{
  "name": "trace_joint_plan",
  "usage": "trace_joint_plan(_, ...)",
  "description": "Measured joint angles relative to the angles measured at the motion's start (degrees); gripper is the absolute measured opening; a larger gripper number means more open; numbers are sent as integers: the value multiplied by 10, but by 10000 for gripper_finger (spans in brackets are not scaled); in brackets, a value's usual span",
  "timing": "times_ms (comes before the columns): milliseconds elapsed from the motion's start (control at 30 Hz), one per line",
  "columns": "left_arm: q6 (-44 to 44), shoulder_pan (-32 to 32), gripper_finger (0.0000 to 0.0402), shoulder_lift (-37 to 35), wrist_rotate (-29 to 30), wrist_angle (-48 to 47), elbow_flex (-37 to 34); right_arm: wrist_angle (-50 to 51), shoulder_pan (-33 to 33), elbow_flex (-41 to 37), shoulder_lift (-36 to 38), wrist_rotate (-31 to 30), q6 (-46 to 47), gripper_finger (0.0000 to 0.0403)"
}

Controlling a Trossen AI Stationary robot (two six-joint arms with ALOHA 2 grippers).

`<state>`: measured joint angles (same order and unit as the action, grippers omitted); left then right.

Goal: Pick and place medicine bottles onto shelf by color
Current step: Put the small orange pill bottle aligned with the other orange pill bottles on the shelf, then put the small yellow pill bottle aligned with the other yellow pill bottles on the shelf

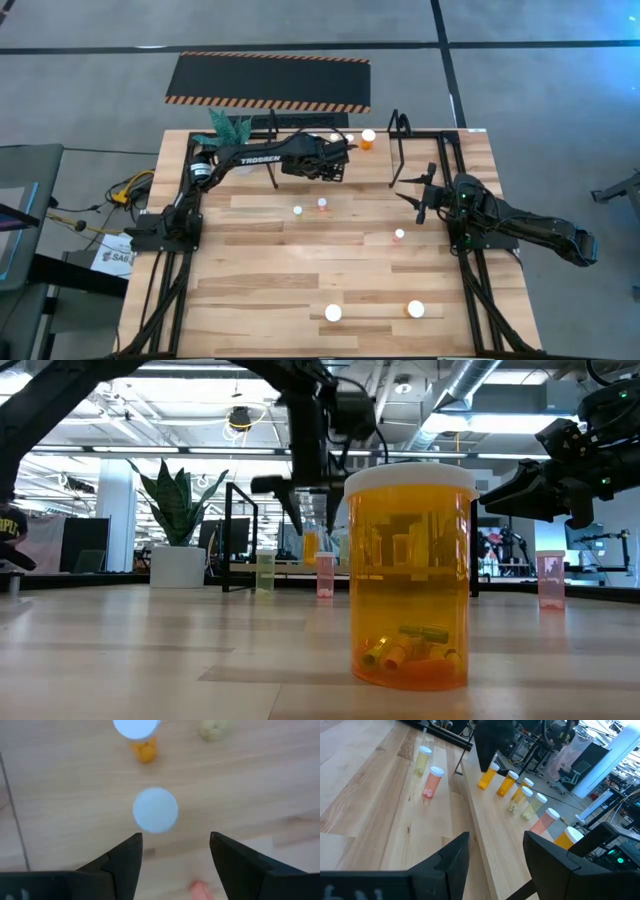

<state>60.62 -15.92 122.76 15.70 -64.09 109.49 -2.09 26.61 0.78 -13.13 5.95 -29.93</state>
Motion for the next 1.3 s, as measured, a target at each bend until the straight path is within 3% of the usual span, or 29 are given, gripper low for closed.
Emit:
trace_joint_plan(367, -17, 49, 218, -94, 8, -63, 0, 0, 0, 0, 0, 0, 0, 207)
trace_joint_plan(467, -15, 66, 217, -137, 28, -70, -29, 0, 0, 0, 0, 0, 0, 207)
trace_joint_plan(633, 22, 100, 208, -240, 68, -29, -145, 0, 0, 0, 0, 0, 0, 207)
trace_joint_plan(800, 10, 147, 193, -373, 128, 111, -313, 0, 0, 0, 0, 0, 0, 207)
trace_joint_plan(967, -23, 175, 184, -482, 124, 272, -473, 0, 0, 0, 0, 0, 0, 207)
trace_joint_plan(1133, 0, 179, 183, -518, 104, 388, -586, 0, 0, 0, 0, 0, 0, 207)
trace_joint_plan(1300, -8, 179, 183, -508, 94, 433, -628, 0, 0, 0, 0, 0, 0, 207)
